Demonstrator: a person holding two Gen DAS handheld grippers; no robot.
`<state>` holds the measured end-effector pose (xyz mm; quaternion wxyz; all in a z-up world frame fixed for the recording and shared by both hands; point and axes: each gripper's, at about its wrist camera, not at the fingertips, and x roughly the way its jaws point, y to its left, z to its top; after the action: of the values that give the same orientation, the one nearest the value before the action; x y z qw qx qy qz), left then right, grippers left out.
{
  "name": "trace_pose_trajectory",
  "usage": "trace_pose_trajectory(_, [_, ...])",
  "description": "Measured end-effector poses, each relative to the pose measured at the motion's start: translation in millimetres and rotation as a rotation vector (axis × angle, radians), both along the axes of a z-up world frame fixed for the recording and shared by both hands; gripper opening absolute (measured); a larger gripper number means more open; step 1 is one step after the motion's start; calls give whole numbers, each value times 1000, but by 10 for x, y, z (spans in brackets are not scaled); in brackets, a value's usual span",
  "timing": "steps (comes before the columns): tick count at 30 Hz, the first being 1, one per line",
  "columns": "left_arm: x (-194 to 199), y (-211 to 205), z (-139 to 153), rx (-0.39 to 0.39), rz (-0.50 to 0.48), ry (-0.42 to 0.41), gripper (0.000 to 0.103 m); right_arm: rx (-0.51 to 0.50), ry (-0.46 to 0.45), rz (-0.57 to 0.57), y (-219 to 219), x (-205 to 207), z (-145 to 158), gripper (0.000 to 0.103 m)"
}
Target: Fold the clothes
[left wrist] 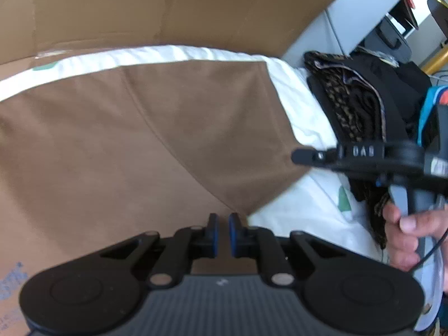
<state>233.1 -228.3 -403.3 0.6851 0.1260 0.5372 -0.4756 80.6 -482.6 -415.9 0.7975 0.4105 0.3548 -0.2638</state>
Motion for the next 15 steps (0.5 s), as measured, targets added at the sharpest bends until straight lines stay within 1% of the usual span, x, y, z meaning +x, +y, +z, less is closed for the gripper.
trace_pose_trajectory(3, [-57, -45, -28, 8, -9, -31, 9, 0, -28, -6, -63, -6, 64, 4])
trace_pose_trajectory(5, [-80, -71, -50, 13, -7, -45, 7, 6, -52, -10, -95, -16, 111, 4])
trace_pose_trajectory(9, [-84, -114, -123, 24, 1, -32, 6, 7, -87, -10, -122, -18, 184, 4])
trace_pose_trajectory(12, [-84, -140, -198, 33, 5, -26, 6, 12, -102, -9, -136, -4, 166, 4])
trace_pose_trajectory(13, [-79, -140, -221, 32, 13, -26, 3, 16, -109, -10, -139, -1, 152, 4])
trace_pose_trajectory(15, [-60, -142, -225, 31, 32, -10, 2, 21, -109, -17, -141, -1, 114, 4])
